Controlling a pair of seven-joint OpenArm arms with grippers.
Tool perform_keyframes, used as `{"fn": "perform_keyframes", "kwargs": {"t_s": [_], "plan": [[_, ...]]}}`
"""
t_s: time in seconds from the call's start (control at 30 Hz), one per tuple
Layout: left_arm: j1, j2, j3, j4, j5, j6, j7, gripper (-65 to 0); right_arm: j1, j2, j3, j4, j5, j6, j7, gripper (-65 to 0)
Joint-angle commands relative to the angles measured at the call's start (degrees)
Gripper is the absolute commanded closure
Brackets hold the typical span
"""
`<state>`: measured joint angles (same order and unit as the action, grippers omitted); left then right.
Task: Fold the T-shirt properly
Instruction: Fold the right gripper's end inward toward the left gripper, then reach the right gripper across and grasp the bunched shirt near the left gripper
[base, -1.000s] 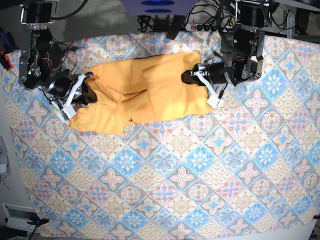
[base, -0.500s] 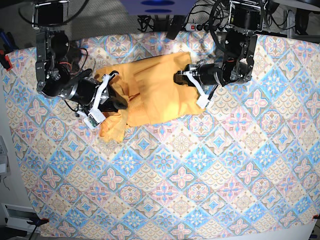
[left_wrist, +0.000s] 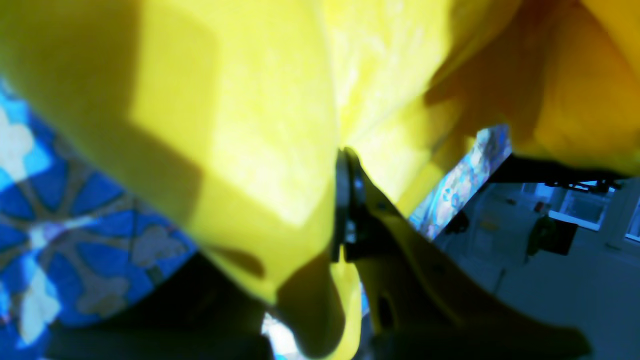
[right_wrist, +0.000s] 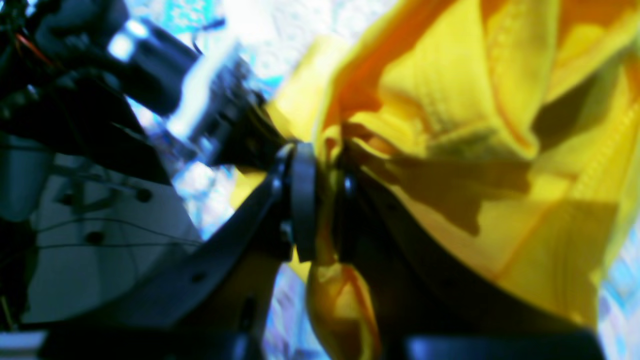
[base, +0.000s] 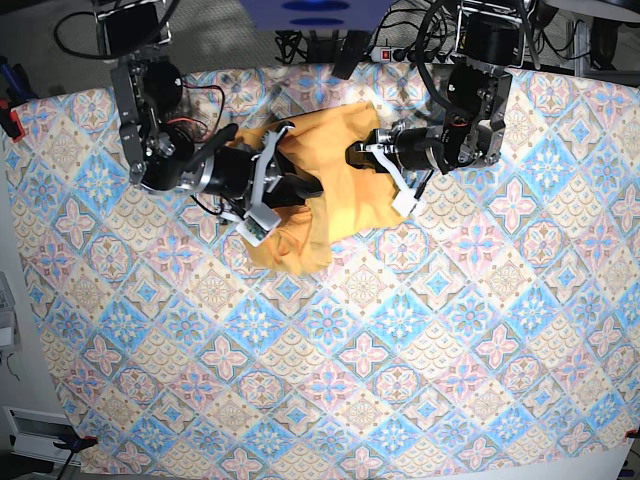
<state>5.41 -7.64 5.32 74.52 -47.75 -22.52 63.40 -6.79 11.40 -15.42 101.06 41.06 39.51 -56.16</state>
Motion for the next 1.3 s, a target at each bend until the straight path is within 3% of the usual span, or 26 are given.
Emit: {"fn": "perform_keyframes", "kwargs": {"t_s": [0.0,0.3,0.53,0.63,1.07,1.27], "plan": [[-0.44,-0.14,-0.18,1.13,-0.65,-0.20,-0.23,0.0,1.03,-0.28,-0.18,-0.26,1.54,0.49,1.61,-3.3],[-0.35,-0.23,-0.18,2.53,-0.56,-0.20,-0.23,0.0,4.72,-0.54,-5.63,-8.79,1.54,0.49,1.70,-4.4],[-0.35,-0.40,-0.09,2.27,-0.47,-0.20,-1.81,0.0,5.07,-1.24,-5.37,-12.31,1.45,0.49,1.79,-22.7],[-0.35,-0.40,-0.18,2.18,-0.47,-0.20,-1.81,0.0,5.07,-1.51,-4.93,-12.31,1.45,0.49,1.79,-26.5],[-0.35,-0.40,-0.18,2.18,-0.30,-0.20,-1.81,0.0,4.54,-0.80,12.83,-10.11,1.54,0.49,1.26,-26.8],[-0.53,-0.40,-0.18,2.09,-0.30,-0.20,-1.81,0.0,0.94,1.83,11.77,-10.55,1.45,0.49,1.61,-26.7]]}}
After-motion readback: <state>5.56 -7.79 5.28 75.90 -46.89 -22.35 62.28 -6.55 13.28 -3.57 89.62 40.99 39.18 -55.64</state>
